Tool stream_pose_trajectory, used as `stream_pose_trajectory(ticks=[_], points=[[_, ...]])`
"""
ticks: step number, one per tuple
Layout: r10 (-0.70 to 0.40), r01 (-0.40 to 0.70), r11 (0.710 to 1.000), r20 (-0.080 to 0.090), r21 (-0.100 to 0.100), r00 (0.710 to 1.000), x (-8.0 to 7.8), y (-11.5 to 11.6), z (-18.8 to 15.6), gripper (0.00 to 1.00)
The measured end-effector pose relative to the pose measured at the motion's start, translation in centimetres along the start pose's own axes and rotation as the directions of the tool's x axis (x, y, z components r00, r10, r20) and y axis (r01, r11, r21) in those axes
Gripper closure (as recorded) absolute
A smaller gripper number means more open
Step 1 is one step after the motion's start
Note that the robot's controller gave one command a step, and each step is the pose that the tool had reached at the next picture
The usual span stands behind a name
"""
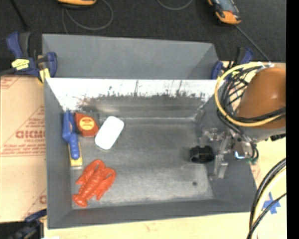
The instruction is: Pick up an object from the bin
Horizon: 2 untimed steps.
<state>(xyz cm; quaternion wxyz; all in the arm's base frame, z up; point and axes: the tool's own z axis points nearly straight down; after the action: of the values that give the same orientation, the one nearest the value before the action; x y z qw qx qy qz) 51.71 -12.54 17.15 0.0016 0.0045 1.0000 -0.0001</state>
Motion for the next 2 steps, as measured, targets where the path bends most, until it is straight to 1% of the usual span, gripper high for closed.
stream_pose_trajectory(ticks=[1,2], points=[[-0.111,0.111,0.994,-0.001,0.0,0.994,0.71,-1.21,5.31,1.0],[-0.113,0.113,0.994,-0.001,0.001,0.994,0.71,-1.23,5.31,0.0]])
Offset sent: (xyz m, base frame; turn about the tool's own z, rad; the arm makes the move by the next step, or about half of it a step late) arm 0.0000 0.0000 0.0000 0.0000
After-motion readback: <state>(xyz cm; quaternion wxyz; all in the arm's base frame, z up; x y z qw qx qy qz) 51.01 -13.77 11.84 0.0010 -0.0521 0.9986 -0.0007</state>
